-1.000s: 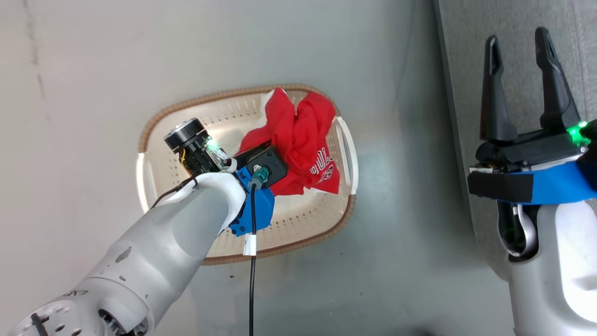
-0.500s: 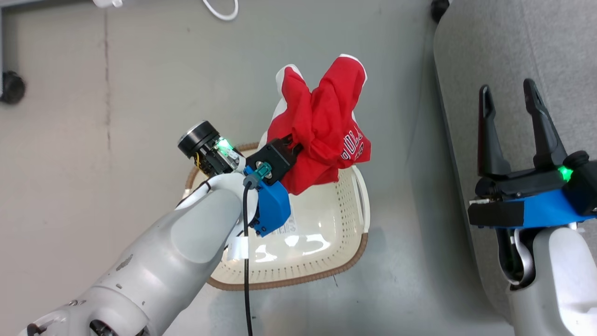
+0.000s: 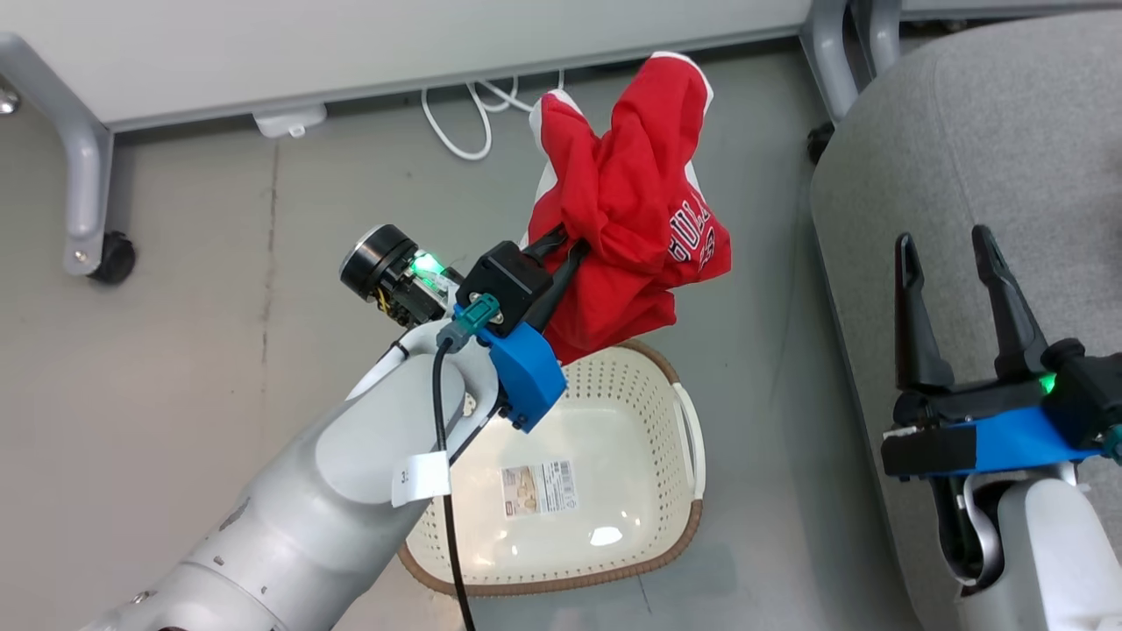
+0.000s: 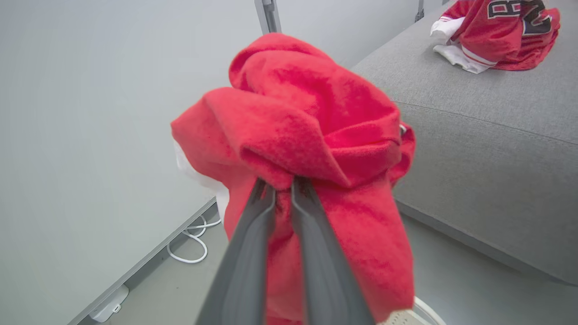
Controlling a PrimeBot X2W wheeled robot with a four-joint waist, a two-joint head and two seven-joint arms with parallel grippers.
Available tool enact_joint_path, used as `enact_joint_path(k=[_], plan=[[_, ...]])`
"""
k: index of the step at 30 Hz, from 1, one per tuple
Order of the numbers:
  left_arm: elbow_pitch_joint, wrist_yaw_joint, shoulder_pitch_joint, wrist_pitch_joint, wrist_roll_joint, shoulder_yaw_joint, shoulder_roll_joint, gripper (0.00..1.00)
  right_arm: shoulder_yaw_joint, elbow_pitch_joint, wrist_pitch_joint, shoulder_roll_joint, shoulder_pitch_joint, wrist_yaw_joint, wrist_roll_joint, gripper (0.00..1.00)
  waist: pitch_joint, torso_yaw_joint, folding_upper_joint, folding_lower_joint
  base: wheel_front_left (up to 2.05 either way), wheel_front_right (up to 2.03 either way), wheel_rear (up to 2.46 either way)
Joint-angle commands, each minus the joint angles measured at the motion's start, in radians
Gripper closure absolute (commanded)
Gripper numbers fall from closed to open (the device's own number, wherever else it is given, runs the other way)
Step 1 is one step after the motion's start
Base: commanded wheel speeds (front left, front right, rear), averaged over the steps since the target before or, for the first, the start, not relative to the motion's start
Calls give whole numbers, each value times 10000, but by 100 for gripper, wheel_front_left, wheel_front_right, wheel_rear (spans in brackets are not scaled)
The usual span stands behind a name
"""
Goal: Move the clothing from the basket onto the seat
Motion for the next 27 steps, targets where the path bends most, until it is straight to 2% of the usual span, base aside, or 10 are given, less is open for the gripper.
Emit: enact_joint_path(k=[1,16,27], plan=[[-117,50,163,-48,85,199,-28,100,-21,39,0,-24,208,1,93,0,-275,66,-1,1,0,0,0],[-772,-86,877,-49,536,1166,-100,100,-86,301,0,92,1093,1,160,0,-1627,308,-1,1,0,0,0],[-698,-229,1126,-49,699,1384,-168,100,156,359,0,123,1355,1,183,0,-1937,424,-1,1,0,0,0]])
